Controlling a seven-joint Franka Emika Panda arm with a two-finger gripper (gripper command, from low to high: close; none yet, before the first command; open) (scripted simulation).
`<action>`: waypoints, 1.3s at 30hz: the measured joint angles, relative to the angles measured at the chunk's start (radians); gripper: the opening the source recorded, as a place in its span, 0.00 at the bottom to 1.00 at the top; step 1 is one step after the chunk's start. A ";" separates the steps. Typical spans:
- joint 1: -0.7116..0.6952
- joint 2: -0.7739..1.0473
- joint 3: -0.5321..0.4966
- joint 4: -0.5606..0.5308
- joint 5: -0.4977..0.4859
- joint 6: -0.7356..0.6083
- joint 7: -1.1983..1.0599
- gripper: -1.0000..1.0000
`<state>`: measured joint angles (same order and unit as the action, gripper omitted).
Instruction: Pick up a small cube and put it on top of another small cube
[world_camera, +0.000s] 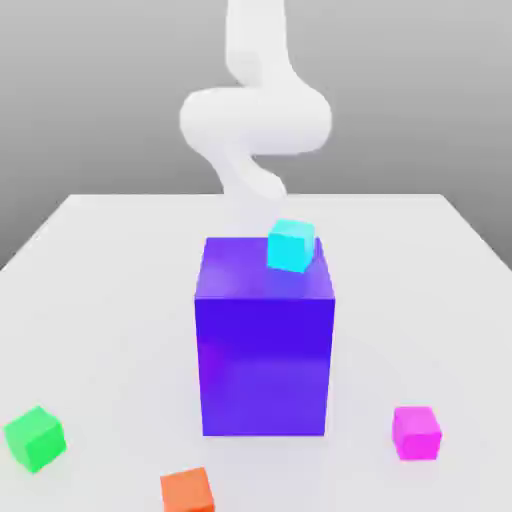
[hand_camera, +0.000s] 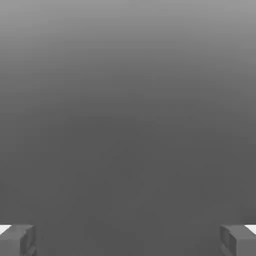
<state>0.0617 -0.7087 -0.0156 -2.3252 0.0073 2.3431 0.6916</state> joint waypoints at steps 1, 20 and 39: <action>0.027 0.039 -0.007 -0.011 0.003 0.018 -0.047 0.50; 0.374 0.731 0.012 -0.201 0.056 0.343 -0.868 0.50; 0.403 1.041 0.031 -0.222 -0.032 0.535 -1.002 0.00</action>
<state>0.4652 0.3323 0.0156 -2.5472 -0.0250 2.8780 -0.3101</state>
